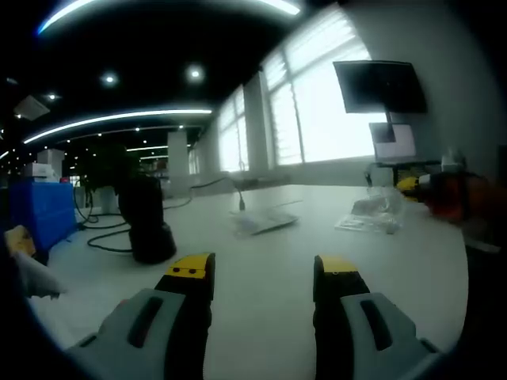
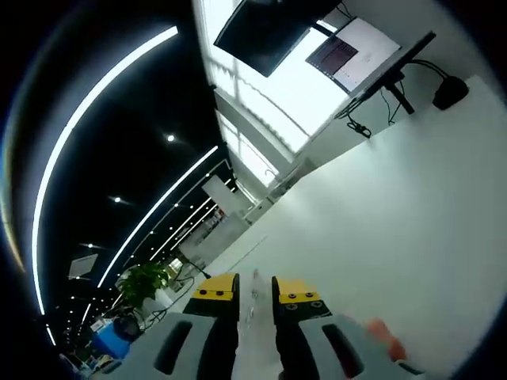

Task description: Clip sheet goods on table flip sheet goods clip sheet goods scan sheet goods put sheet goods back to table

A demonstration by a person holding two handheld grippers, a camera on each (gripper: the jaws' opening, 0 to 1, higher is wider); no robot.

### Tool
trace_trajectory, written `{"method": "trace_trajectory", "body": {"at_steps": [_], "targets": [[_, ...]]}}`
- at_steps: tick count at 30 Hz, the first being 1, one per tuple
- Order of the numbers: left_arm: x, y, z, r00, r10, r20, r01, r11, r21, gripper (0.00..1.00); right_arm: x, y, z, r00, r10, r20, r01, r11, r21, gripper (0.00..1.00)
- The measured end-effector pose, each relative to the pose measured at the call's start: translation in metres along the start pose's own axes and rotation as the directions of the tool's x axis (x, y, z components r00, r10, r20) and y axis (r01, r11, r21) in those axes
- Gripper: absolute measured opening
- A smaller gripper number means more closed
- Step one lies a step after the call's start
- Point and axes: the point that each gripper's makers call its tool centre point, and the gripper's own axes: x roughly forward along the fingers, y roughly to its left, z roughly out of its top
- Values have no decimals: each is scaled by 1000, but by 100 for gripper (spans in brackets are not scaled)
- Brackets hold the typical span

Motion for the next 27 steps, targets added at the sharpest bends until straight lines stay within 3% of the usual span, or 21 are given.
{"method": "trace_trajectory", "body": {"at_steps": [4, 9, 13, 19, 22, 26, 27], "targets": [[0, -1, 0, 1000, -2, 0, 2, 1000, 4, 42, -2, 7, 9, 999, 26, 43, -24, 998, -53, 24], [0, 0, 1, 1000, -1, 4, 1, 1000, 0, 42, 0, 15, 16, 997, 70, 45, -64, 991, -119, 33], [0, 0, 1, 1000, 0, 5, 0, 1000, 0, 42, 2, 36, 17, 985, 171, 25, -160, 958, -240, 44], [0, 0, 1, 1000, 1, 7, -1, 1000, -2, 42, 3, 50, 10, 977, 215, -17, -209, 927, -311, 45], [0, 0, 1, 1000, 0, 7, 0, 1000, -1, 42, 3, 57, 3, 969, 239, -62, -244, 894, -376, 45], [0, 0, 1, 1000, 0, 7, 0, 1000, -1, 42, 4, 65, 4, 962, 263, -73, -268, 861, -433, 47], [0, 1, 1, 1000, 0, 8, 0, 1000, -1, 42, 4, 69, 3, 956, 276, -96, -288, 840, -459, 48]]}}
